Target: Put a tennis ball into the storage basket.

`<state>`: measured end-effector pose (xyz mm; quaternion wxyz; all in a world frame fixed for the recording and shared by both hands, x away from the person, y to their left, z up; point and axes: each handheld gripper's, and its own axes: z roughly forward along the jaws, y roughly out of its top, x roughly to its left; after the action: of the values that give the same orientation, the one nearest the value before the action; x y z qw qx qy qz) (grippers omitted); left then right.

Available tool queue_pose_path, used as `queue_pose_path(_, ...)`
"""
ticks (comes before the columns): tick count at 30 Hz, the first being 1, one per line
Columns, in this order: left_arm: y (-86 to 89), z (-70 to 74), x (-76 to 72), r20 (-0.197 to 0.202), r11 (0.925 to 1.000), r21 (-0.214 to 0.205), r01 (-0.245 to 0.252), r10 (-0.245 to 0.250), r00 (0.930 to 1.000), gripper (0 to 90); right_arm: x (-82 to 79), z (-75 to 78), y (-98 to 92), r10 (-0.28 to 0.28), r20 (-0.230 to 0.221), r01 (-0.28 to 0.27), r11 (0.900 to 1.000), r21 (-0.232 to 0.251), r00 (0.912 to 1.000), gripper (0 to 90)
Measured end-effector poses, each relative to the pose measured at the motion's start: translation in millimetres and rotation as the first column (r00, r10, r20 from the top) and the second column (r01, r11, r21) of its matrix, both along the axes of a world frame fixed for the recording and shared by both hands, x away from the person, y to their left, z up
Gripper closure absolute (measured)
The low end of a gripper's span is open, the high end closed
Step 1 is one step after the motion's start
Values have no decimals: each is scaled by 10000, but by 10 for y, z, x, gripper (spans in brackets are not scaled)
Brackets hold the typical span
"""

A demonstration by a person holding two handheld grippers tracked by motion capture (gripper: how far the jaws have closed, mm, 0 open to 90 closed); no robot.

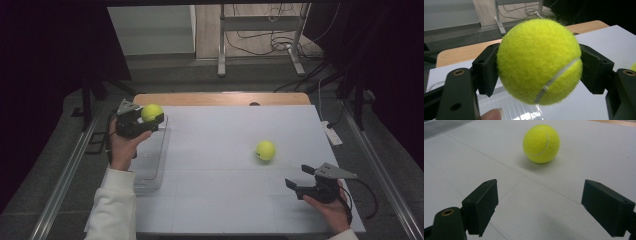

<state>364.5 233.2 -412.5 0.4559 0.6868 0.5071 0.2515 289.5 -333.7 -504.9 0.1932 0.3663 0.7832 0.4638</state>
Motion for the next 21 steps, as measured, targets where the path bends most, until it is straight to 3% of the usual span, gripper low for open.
queue_pose_path(21, 207, -33, 17, -78, 9978, 210, -628, 630, 9980, 269, -1, 2, -3, 16, 11, -16, 10000, 0, 10000, 144)
